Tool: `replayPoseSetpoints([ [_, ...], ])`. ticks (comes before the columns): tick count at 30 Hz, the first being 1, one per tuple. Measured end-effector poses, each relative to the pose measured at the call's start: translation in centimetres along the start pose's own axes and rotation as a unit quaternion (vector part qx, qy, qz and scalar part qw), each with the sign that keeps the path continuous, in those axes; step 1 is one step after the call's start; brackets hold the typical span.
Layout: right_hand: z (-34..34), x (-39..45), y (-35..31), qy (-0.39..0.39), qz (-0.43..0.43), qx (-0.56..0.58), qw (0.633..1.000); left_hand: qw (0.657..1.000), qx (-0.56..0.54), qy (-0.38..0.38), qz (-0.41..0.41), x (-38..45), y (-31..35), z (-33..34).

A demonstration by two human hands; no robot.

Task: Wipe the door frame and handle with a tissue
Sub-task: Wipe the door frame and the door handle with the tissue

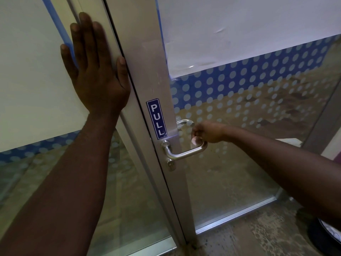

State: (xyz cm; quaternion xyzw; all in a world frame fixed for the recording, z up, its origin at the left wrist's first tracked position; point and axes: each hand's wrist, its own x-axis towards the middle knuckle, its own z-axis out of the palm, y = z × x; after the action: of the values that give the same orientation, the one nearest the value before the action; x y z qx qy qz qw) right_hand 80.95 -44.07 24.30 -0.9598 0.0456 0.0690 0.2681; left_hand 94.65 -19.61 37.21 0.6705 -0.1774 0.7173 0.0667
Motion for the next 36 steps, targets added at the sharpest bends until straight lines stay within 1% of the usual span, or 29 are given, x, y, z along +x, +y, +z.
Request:
replayPoseSetpoints([
  [1,0.0,-0.3,0.7,0.009,0.012,0.104,0.994,1.000,0.001,0.000,0.000,0.0,0.0,0.0],
  [3,0.3,-0.8,1.9,0.017,0.036,0.280,0.959,1.000,0.003,0.000,0.000,0.0,0.0,0.0],
  [6,1.0,-0.7,3.1,0.015,0.071,0.437,0.896,1.000,0.005,0.001,-0.001,0.0,0.0,0.0],
  [8,1.5,-0.9,3.9,0.013,0.086,0.503,0.860,1.000,0.007,0.001,-0.002,0.0,0.0,0.0],
  [10,2.5,-1.2,4.8,0.024,0.094,0.547,0.832,1.000,0.008,0.004,-0.001,0.0,0.0,0.1],
  [13,4.4,-1.4,5.2,0.065,0.093,0.605,0.788,1.000,0.008,0.011,0.000,-0.1,-0.1,0.4],
  [15,4.9,-1.2,5.0,0.102,0.079,0.623,0.771,1.000,0.010,0.017,0.002,0.0,-0.2,0.4],
  [16,4.8,-1.1,4.7,0.114,0.072,0.619,0.774,1.000,0.012,0.016,0.003,0.0,-0.2,0.4],
  [17,4.7,-1.1,4.3,0.124,0.070,0.601,0.787,1.000,0.012,0.013,0.004,-0.1,-0.2,0.4],
  [18,4.7,-1.2,4.1,0.138,0.071,0.565,0.811,1.000,0.011,0.007,0.004,-0.2,-0.2,0.3],
  [19,4.8,-1.4,3.8,0.159,0.073,0.507,0.844,1.000,0.010,0.002,0.004,-0.2,-0.2,0.3],
  [20,5.0,-1.6,3.6,0.188,0.076,0.426,0.882,1.000,0.011,-0.003,0.002,-0.3,-0.1,0.2],
  [21,5.1,-1.9,3.5,0.225,0.073,0.327,0.915,1.000,0.013,-0.007,0.000,-0.3,-0.1,0.1],
  [22,5.0,-2.0,3.2,0.254,0.060,0.227,0.938,1.000,0.014,-0.011,-0.004,-0.3,-0.1,0.0],
  [23,4.7,-2.1,2.8,0.263,0.043,0.150,0.952,1.000,0.013,-0.015,-0.006,-0.3,-0.1,-0.1],
  [24,4.3,-2.1,2.6,0.252,0.035,0.108,0.961,1.000,0.012,-0.018,-0.005,-0.3,-0.1,-0.2],
  [25,3.9,-2.0,2.5,0.230,0.035,0.099,0.968,1.000,0.011,-0.022,-0.003,-0.3,0.0,-0.3],
  [26,3.5,-1.9,2.6,0.210,0.043,0.132,0.968,1.000,0.011,-0.026,-0.002,-0.2,0.0,-0.3],
  [27,3.4,-1.8,2.8,0.190,0.059,0.223,0.954,0.999,0.012,-0.031,-0.002,-0.2,0.1,-0.4],
  [28,3.6,-1.9,2.9,0.172,0.079,0.345,0.919,0.999,0.011,-0.035,-0.002,-0.2,0.1,-0.4],
  [29,4.1,-2.1,2.8,0.160,0.099,0.459,0.868,0.999,0.010,-0.036,-0.003,-0.1,0.1,-0.5],
  [30,4.7,-2.4,2.5,0.156,0.117,0.547,0.814,0.999,0.009,-0.033,-0.004,-0.1,0.1,-0.5],
  [31,5.4,-2.6,2.2,0.162,0.130,0.605,0.769,1.000,0.009,-0.028,-0.005,-0.1,0.1,-0.5],
  [33,6.9,-3.0,1.6,0.191,0.136,0.683,0.692,1.000,0.009,-0.020,-0.004,-0.1,0.0,-0.5],
  [34,7.6,-3.1,1.2,0.212,0.128,0.707,0.662,1.000,0.012,-0.020,-0.004,-0.1,0.0,-0.4],
  [36,8.6,-3.3,0.4,0.258,0.113,0.731,0.622,1.000,0.017,-0.022,-0.005,-0.1,0.1,-0.4],
])
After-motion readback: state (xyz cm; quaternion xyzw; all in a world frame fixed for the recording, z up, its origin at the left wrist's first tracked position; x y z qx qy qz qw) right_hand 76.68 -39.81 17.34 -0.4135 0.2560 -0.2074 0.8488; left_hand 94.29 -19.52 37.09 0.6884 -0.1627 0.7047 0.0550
